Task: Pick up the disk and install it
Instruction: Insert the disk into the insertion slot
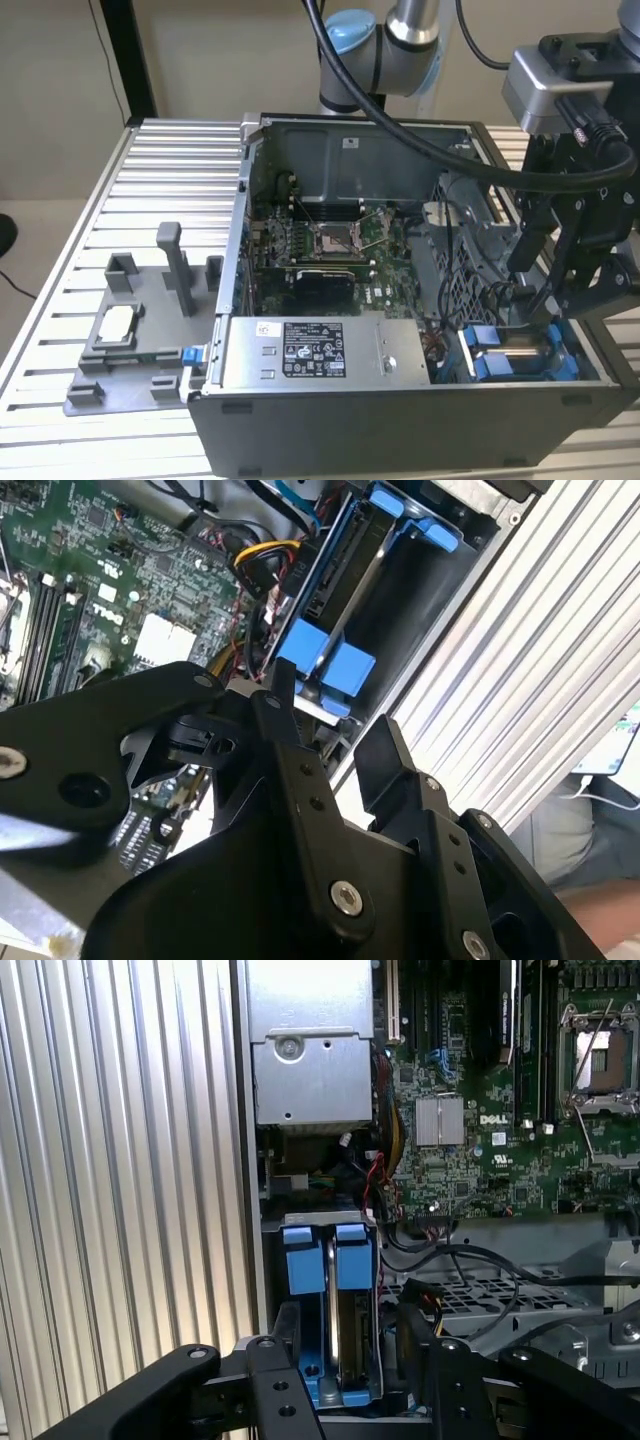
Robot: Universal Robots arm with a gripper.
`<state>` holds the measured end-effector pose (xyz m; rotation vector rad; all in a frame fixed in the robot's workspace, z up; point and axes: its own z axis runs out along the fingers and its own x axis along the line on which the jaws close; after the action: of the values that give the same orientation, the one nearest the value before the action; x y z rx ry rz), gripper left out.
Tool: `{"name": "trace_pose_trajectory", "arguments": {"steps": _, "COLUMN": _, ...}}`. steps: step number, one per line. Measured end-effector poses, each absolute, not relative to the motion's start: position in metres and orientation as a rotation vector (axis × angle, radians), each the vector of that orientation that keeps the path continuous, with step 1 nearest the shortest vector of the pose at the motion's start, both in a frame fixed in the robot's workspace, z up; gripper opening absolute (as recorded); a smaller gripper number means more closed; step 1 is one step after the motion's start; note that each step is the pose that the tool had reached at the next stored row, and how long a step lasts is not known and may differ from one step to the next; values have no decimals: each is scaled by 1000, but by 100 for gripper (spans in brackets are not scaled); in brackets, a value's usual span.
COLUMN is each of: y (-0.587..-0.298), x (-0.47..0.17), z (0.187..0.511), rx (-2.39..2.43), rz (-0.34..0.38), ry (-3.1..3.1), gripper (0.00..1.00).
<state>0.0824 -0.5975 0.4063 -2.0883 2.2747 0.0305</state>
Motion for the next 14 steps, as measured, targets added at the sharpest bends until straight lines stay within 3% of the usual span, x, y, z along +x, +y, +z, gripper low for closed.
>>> {"name": "trace_pose_trajectory", "arguments": {"steps": 14, "y": -597, "x": 84, "z": 396, "rx": -2078, "rz": 46, "ry": 2264, "gripper": 100}}
